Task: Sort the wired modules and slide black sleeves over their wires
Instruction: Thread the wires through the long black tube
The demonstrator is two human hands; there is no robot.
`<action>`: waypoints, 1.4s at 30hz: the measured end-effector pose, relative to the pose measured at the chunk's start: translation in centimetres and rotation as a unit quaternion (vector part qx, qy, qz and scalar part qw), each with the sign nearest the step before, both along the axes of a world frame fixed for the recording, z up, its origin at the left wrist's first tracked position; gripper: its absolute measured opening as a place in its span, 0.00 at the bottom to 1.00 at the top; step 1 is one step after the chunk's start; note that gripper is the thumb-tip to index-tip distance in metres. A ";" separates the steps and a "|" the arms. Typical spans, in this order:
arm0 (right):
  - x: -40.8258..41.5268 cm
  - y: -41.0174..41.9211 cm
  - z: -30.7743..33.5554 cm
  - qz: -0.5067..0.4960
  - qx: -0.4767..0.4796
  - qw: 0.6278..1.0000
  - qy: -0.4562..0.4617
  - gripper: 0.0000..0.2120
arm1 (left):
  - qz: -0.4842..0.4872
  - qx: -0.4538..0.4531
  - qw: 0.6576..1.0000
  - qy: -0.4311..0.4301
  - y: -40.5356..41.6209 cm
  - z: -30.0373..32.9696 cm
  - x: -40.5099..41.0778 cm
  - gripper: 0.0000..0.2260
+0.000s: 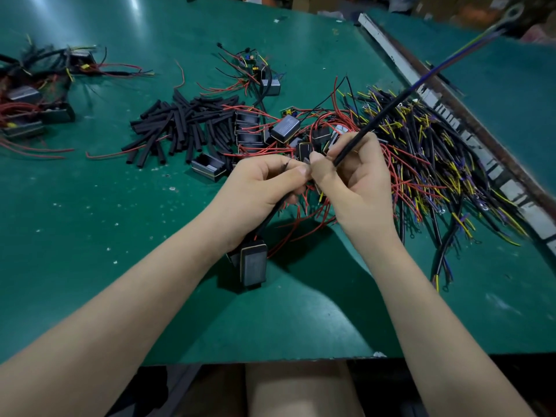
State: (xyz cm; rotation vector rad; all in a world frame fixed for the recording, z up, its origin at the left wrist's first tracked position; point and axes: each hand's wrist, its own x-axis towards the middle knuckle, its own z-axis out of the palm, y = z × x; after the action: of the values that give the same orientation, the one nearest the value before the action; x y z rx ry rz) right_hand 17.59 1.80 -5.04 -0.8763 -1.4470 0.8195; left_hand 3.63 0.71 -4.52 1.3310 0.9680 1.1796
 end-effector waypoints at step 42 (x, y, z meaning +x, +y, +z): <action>0.9 -0.2 1.2 -0.007 0.006 0.999 -0.043 0.03 | -0.006 -0.105 0.994 -0.043 0.2 0.7 -0.1 0.15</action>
State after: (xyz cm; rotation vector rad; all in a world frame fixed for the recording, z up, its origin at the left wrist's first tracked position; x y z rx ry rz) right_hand 18.53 1.64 -3.84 -0.9208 -1.5168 0.7708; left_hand 3.49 0.89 -3.85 1.1093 0.9909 1.0856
